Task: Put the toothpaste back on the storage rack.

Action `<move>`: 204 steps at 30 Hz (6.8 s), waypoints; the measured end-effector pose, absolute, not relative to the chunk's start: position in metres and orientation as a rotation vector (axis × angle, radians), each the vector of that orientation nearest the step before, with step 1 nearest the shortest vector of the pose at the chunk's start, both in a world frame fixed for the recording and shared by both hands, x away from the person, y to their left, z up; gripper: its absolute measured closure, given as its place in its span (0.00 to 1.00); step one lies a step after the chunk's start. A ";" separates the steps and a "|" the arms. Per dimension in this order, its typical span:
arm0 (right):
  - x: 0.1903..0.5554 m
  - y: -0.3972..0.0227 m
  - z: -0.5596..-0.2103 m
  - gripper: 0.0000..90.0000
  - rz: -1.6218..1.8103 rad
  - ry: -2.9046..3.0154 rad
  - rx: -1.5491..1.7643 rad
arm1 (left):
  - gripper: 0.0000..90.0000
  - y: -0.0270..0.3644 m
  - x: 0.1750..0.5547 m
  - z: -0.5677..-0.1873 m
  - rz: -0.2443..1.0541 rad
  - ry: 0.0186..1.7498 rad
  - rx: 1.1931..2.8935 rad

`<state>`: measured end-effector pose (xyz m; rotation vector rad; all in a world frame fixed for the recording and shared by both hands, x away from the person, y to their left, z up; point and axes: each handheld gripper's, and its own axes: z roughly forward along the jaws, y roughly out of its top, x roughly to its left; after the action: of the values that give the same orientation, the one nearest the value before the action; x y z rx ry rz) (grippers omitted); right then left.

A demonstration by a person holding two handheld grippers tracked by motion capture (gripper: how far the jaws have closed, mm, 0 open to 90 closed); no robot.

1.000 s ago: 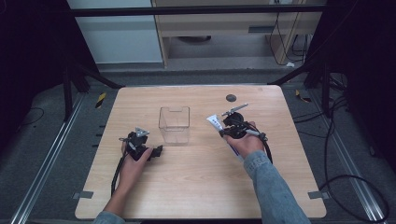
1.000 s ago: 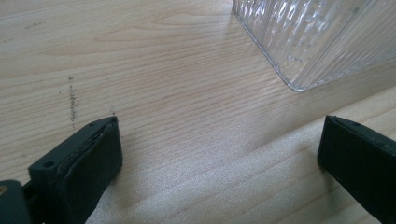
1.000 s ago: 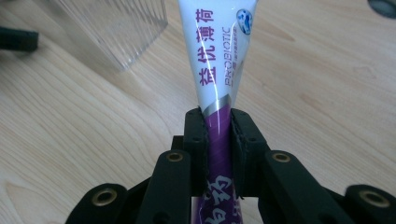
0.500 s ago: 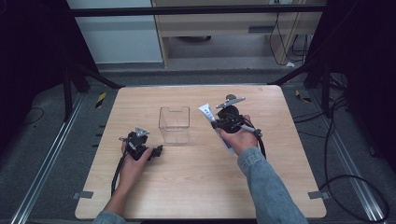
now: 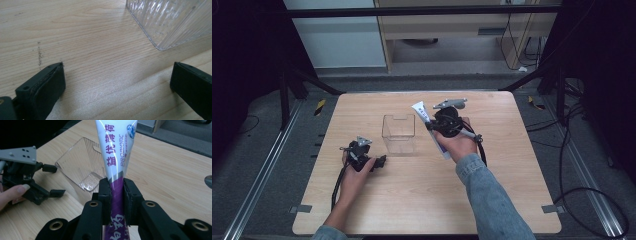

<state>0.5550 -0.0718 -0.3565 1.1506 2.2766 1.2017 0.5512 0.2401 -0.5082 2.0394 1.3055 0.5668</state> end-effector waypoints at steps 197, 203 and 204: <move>0.596 0.043 -0.397 0.87 1.317 2.085 1.044 | 0.00 0.239 0.555 -0.508 0.574 1.323 2.032; 0.595 0.042 -0.400 0.87 1.320 2.085 1.050 | 0.00 0.239 0.555 -0.508 0.574 1.322 2.032; 0.595 0.042 -0.401 0.87 1.314 2.087 1.051 | 0.00 0.239 0.555 -0.508 0.573 1.323 2.032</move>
<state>0.5952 0.0420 -0.4007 1.0509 2.0872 1.3142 0.5551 0.2390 -0.5080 2.0317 1.3227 0.5733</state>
